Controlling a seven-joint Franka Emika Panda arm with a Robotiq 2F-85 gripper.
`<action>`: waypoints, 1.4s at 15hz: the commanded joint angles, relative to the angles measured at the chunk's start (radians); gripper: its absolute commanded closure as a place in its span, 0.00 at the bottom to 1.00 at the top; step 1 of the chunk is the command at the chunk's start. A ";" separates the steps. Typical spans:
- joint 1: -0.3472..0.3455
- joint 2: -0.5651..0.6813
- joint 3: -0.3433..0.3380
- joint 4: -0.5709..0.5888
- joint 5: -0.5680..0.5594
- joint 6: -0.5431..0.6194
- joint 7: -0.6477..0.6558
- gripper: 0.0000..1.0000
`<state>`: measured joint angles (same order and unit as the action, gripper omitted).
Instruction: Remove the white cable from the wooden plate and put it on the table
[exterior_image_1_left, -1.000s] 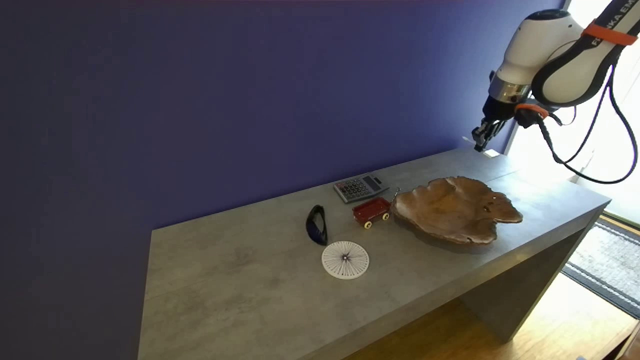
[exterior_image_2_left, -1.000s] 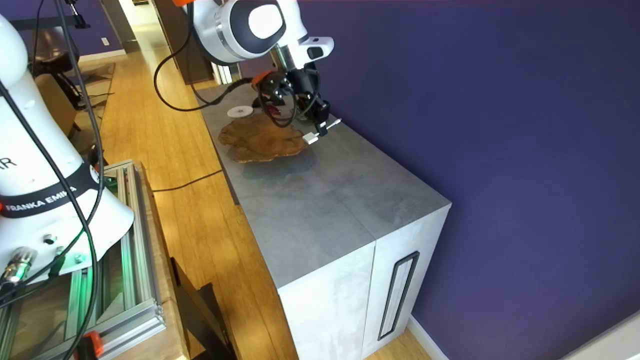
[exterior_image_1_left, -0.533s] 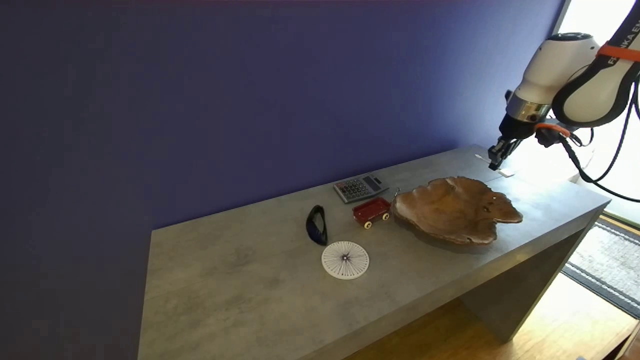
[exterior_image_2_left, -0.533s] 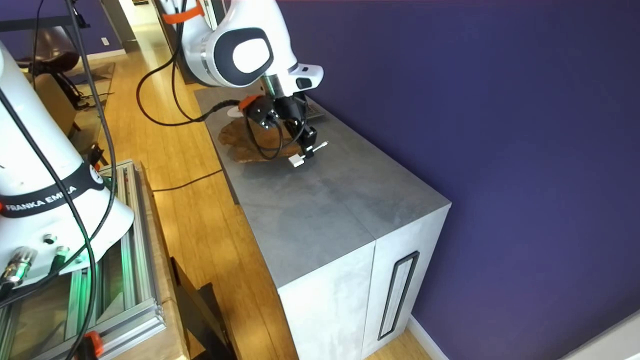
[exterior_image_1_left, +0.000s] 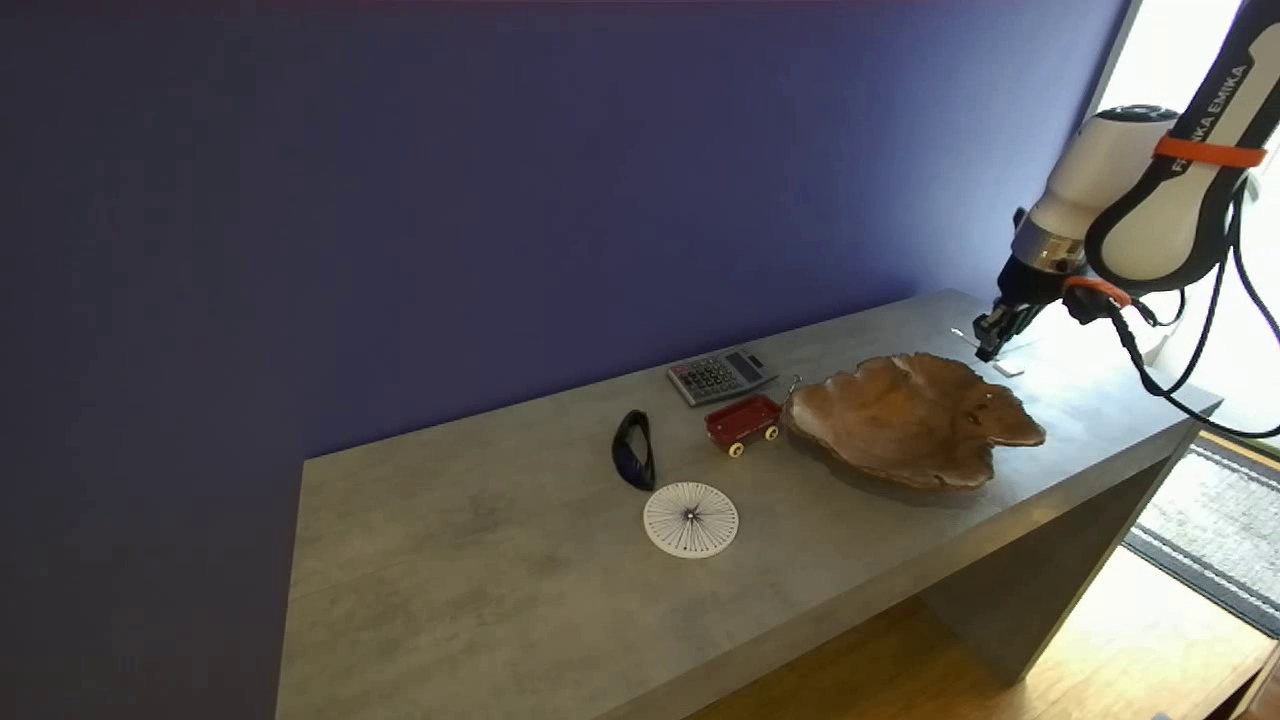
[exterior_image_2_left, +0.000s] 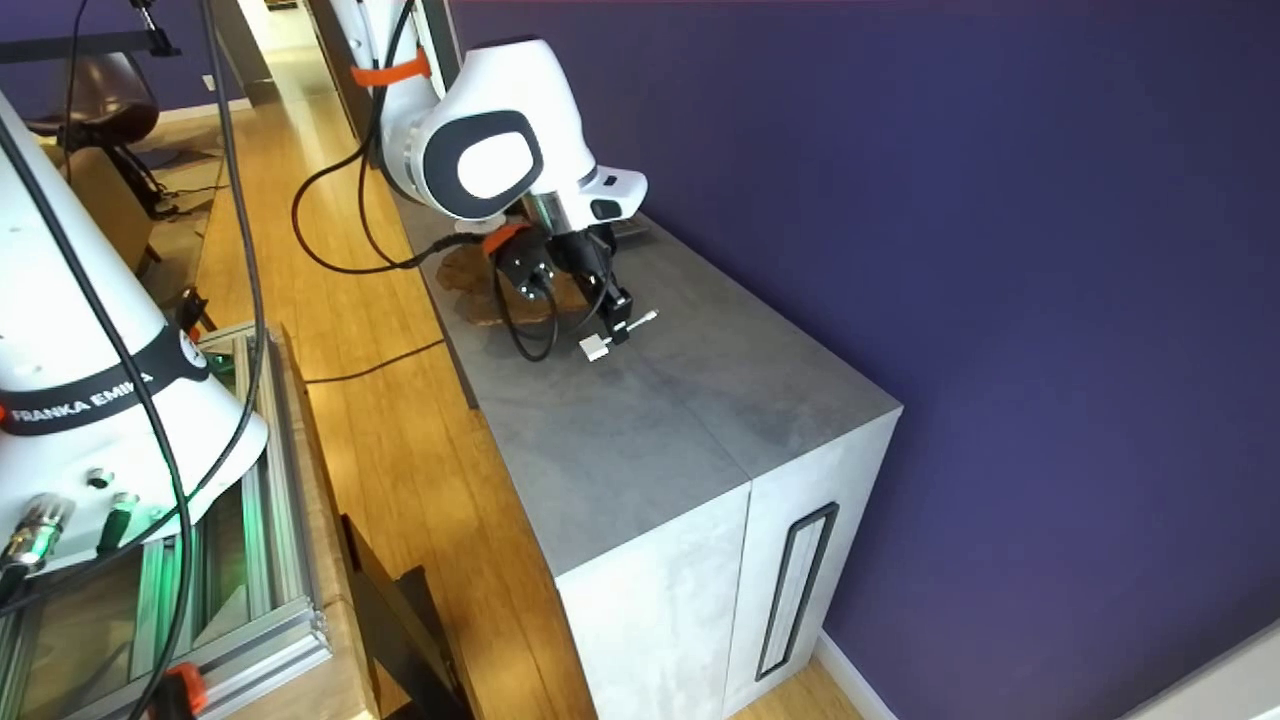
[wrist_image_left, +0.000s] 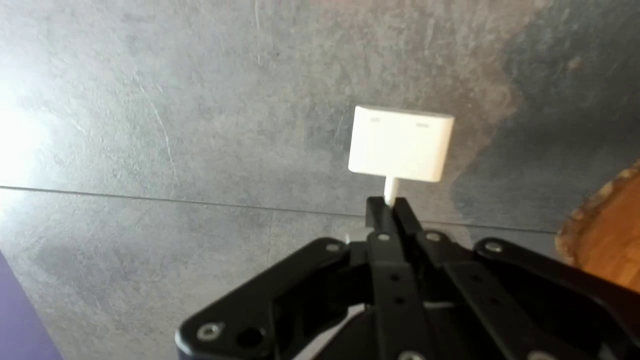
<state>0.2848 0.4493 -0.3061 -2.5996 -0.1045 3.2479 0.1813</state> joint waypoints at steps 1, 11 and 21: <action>-0.033 0.052 0.041 0.027 0.072 0.027 -0.052 0.99; 0.054 -0.005 -0.012 0.024 0.131 -0.020 -0.055 0.43; 0.235 -0.203 -0.059 -0.013 0.098 0.010 -0.043 0.00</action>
<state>0.5193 0.2451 -0.3632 -2.6128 -0.0070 3.2583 0.1384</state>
